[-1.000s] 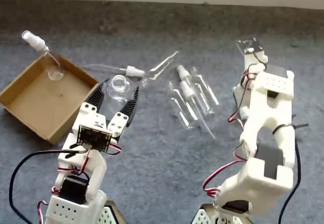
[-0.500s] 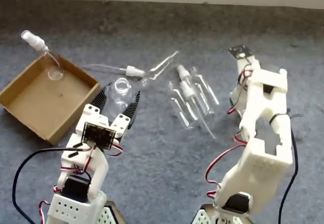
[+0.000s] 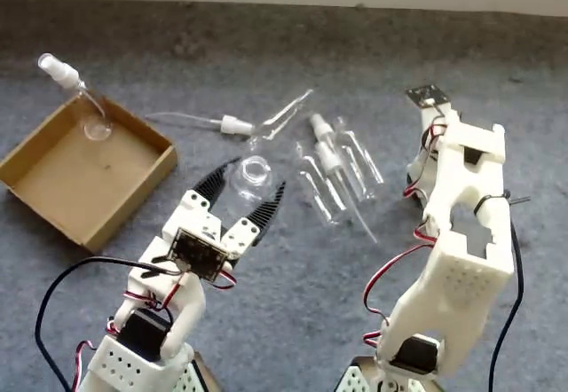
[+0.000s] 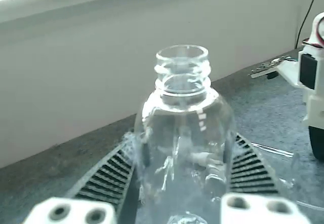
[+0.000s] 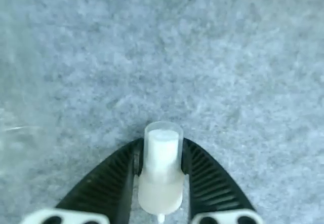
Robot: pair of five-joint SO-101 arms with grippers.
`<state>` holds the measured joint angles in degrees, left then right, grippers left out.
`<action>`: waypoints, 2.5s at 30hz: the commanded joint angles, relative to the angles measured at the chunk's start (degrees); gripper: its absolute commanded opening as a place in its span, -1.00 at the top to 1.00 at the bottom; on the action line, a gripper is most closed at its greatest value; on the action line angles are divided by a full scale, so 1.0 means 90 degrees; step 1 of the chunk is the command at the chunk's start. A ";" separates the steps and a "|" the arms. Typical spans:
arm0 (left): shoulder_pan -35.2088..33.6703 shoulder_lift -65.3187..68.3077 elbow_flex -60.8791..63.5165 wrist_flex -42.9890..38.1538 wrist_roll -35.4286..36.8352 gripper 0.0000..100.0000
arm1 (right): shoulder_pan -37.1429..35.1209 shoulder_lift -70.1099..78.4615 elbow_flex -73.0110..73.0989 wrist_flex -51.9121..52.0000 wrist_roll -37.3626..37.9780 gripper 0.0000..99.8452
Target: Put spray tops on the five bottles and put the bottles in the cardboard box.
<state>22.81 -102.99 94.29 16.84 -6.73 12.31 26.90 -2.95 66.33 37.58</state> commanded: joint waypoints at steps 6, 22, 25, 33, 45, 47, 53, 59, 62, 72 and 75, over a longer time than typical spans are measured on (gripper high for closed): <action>0.0669 -0.0112 0.0308 -0.1524 0.0068 0.89 | 0.0142 -0.1382 -0.0659 0.1128 0.0039 0.92; 0.0679 -0.0112 0.0308 -0.1543 0.1524 0.89 | -0.0024 -0.4000 -0.0747 0.1675 -0.1709 0.92; 0.0630 -0.0112 0.0317 -0.1543 0.2755 0.89 | -0.0249 -0.4684 -0.0737 0.1675 -0.2266 0.92; 0.0679 -0.0112 0.0317 -0.0899 0.3184 0.89 | -0.1392 -0.6442 -0.0718 0.1744 -0.3575 0.91; 0.0689 -0.0112 0.0317 -0.0225 0.2256 0.88 | -0.2085 -0.8337 -0.0728 0.1929 -0.3722 0.91; 0.0767 -0.0112 0.0317 -0.0205 0.1856 0.88 | -0.2212 -0.8562 -0.0757 0.1919 -0.3731 0.91; 0.1880 -0.0112 0.0317 0.0244 0.1348 0.88 | -0.3463 -0.9031 -0.0767 0.1871 -0.3731 0.91; 0.2193 -0.0112 0.0317 0.0430 0.1026 0.89 | -0.3805 -0.9538 -0.0708 0.0923 -0.4464 0.91; 0.2203 -0.0112 0.0317 0.0576 0.1026 0.89 | -0.3814 -0.9695 -0.0737 0.0894 -0.4806 0.91; 0.2427 -0.0112 0.0317 0.0762 0.1035 0.89 | -0.3834 -1.0232 -0.0737 0.0884 -0.5548 0.91; 0.2701 -0.0112 0.0317 0.0801 0.1026 0.89 | -0.3834 -1.0369 -0.0708 0.0913 -0.5783 0.91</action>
<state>43.38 -102.99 96.04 23.52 3.12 -21.63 -66.11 -7.16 75.74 -12.44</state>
